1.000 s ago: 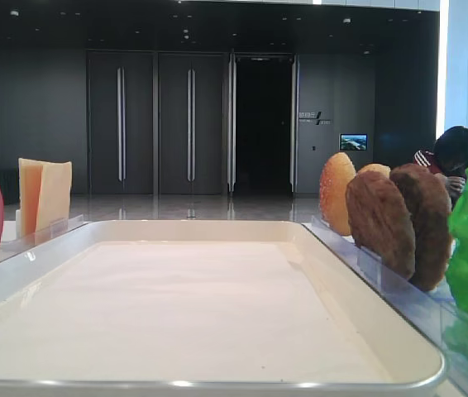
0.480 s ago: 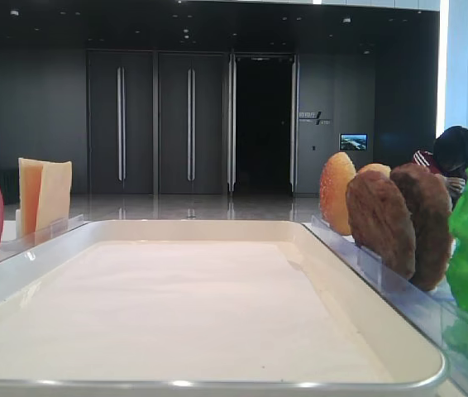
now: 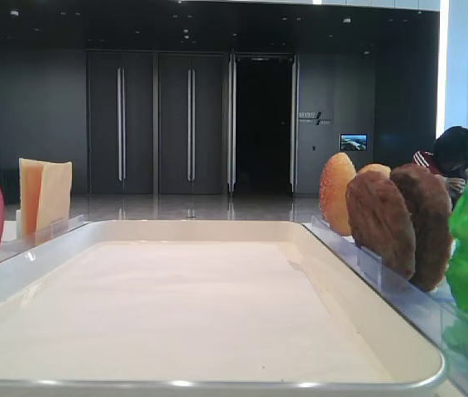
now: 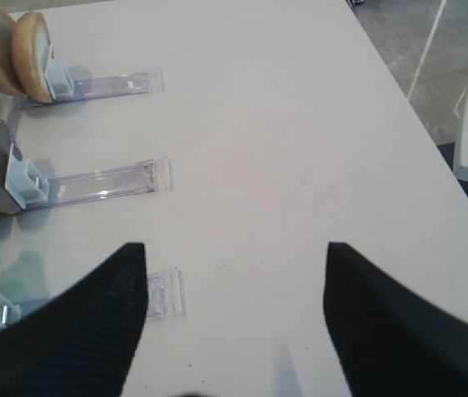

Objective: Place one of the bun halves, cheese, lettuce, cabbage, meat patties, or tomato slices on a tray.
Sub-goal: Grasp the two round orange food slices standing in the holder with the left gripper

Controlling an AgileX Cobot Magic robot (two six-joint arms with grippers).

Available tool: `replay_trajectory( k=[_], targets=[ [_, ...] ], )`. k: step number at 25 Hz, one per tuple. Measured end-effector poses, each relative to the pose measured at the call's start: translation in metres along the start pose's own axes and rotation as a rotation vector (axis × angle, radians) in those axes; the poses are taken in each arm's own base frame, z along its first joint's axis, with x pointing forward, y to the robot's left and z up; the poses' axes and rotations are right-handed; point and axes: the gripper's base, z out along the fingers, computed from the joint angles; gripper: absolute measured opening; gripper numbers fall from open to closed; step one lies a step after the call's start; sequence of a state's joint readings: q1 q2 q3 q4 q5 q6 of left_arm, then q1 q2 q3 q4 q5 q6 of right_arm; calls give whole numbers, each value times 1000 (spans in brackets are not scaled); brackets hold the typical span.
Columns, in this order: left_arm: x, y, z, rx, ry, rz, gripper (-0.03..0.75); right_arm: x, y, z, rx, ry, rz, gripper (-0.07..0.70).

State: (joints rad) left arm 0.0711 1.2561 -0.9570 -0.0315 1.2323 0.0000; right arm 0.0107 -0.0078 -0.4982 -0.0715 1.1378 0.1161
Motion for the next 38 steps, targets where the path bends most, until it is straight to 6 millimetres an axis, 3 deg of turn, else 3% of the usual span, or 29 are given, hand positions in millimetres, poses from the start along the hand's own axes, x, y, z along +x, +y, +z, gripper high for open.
replay_trajectory(
  k=[6,17,25,32,38],
  targets=[
    [1,-15,0,13,3,-10,692,0,0,0,0,0,0,467],
    [18,-88,3,54,27,-16,692,0,0,0,0,0,0,467],
    [25,-126,17,69,47,45,692,0,0,0,0,0,0,467],
    [23,-142,37,52,101,72,692,0,0,0,0,0,0,467],
    [19,-144,47,31,118,76,692,0,0,0,0,0,0,467]
  ],
)
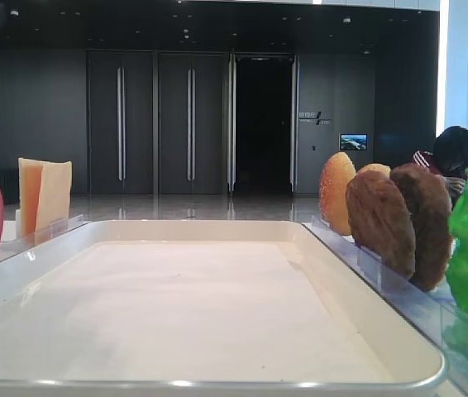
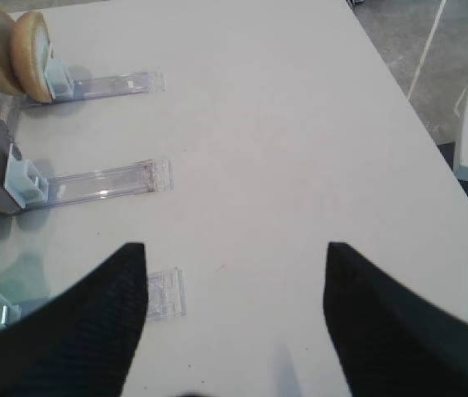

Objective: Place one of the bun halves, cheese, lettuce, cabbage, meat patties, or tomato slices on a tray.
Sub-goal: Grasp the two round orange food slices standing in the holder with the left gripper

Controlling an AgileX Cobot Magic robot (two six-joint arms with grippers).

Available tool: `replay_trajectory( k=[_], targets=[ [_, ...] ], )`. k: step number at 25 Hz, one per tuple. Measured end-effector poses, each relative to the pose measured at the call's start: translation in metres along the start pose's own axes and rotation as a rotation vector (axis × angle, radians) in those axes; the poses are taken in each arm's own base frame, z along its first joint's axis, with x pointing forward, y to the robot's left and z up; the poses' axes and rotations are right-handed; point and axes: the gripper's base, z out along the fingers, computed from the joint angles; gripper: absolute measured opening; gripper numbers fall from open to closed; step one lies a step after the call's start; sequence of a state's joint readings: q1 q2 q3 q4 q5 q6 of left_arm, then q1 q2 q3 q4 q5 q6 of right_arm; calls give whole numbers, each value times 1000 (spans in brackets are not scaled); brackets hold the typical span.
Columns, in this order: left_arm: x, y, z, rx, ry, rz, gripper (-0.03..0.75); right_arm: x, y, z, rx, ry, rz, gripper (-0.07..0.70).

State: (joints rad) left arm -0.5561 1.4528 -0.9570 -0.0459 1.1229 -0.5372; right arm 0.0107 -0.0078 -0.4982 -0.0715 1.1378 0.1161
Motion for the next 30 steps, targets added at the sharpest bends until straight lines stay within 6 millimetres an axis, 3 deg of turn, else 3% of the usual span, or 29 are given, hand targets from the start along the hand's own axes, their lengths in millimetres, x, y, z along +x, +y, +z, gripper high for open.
replay_trajectory(
  k=[19,21,28,30],
  targets=[
    [-14,-4,32,-74,67,11,671,0,0,0,0,0,0,467],
    [-13,-4,32,-79,76,11,605,0,0,0,0,0,0,467],
    [-11,-2,32,-96,105,15,233,0,0,0,0,0,0,467],
    [-10,-1,31,-106,108,25,173,0,0,0,0,0,0,467]
  ],
)
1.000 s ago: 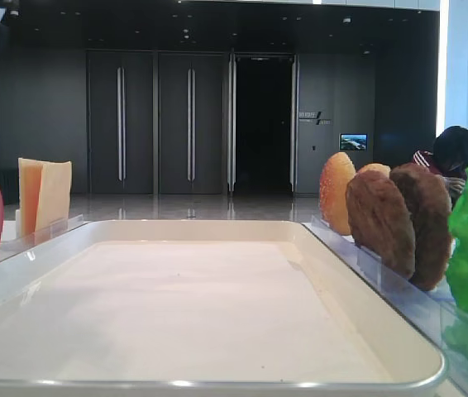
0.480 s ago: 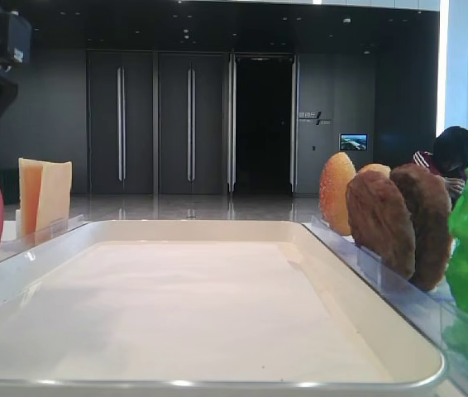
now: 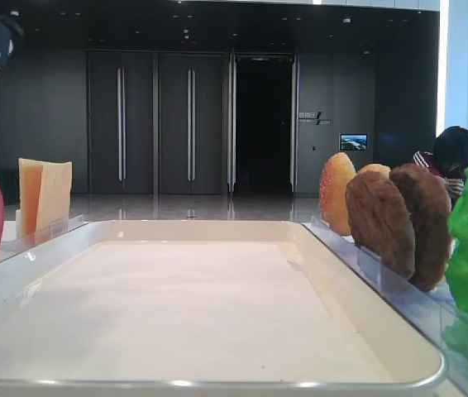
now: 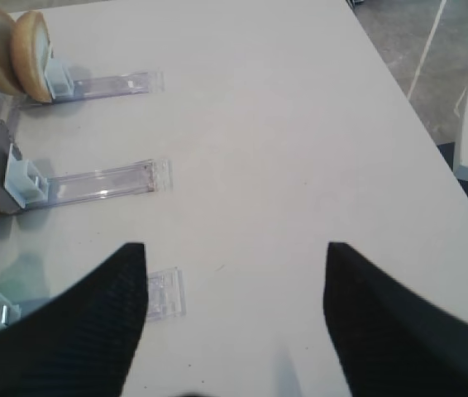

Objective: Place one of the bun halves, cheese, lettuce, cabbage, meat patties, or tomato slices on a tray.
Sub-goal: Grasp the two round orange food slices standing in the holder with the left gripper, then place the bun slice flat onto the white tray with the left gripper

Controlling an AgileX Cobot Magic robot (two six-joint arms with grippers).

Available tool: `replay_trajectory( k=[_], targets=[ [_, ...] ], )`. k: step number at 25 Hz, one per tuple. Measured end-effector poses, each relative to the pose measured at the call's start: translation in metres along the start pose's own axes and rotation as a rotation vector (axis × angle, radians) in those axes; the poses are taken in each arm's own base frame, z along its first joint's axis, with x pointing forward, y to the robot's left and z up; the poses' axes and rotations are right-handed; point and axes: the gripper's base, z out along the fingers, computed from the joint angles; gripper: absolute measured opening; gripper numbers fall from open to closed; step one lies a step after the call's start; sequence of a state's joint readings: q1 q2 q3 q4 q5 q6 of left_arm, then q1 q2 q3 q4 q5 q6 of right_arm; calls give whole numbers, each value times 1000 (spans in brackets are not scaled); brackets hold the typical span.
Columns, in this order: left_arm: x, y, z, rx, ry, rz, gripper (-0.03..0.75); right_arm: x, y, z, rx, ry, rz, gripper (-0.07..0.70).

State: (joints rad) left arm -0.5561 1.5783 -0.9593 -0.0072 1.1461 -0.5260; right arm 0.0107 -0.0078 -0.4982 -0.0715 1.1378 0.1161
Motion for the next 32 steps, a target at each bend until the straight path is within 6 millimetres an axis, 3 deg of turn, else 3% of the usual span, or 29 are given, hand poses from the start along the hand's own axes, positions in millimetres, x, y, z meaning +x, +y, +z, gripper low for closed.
replay_trajectory(
  k=[10,15,24,26,32],
  targets=[
    [6,0,-5,-16,11,24,150,0,0,0,0,0,0,467],
    [18,3,-38,72,-83,18,148,0,0,0,0,0,0,467],
    [55,10,-101,419,-397,79,146,0,0,0,0,0,0,467],
    [61,8,-101,492,-432,106,146,0,0,0,0,0,0,467],
    [63,7,-68,679,-439,159,144,0,0,0,0,0,0,467]
  ],
)
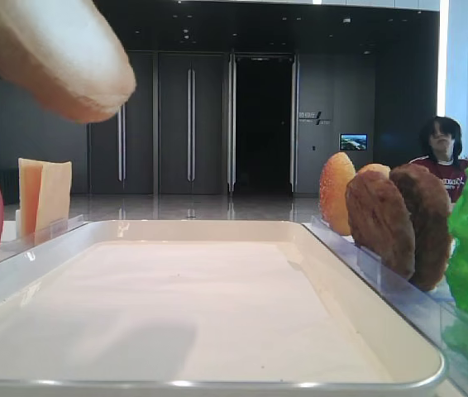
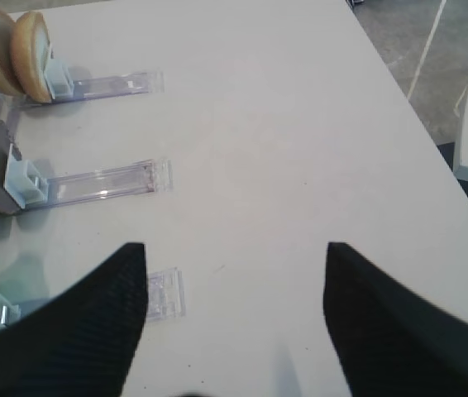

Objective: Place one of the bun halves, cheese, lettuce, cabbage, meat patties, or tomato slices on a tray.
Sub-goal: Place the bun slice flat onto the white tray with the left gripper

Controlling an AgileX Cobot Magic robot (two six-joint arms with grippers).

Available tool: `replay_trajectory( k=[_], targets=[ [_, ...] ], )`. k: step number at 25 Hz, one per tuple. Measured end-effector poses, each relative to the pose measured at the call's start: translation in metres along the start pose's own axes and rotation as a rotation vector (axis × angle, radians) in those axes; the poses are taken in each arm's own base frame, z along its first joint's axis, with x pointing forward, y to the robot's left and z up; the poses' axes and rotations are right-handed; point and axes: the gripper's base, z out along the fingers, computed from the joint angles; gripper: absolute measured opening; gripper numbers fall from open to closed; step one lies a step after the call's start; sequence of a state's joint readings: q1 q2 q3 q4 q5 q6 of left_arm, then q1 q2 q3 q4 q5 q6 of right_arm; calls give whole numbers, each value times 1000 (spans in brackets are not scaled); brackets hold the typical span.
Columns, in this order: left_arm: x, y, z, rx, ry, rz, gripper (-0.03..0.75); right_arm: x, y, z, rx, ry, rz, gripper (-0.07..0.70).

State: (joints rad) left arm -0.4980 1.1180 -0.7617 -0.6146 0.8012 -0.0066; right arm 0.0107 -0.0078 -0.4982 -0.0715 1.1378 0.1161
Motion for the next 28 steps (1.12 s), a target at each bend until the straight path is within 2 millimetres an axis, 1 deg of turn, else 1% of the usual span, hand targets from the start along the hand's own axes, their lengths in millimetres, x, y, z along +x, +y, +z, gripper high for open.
replay_trajectory(
  k=[6,9,13,16,23,25,28],
  targets=[
    [-2,29,6,82,-79,19,144,0,0,0,0,0,0,467],
    [-8,37,12,137,-93,36,144,0,0,0,0,0,0,467],
    [-15,39,30,232,-62,61,144,0,0,0,0,0,0,467],
    [-18,43,44,272,-33,67,144,0,0,0,0,0,0,467],
    [-25,60,78,317,-2,67,144,0,0,0,0,0,0,467],
    [-25,66,91,346,15,53,144,0,0,0,0,0,0,467],
    [-26,73,104,365,23,37,144,0,0,0,0,0,0,467]
  ],
)
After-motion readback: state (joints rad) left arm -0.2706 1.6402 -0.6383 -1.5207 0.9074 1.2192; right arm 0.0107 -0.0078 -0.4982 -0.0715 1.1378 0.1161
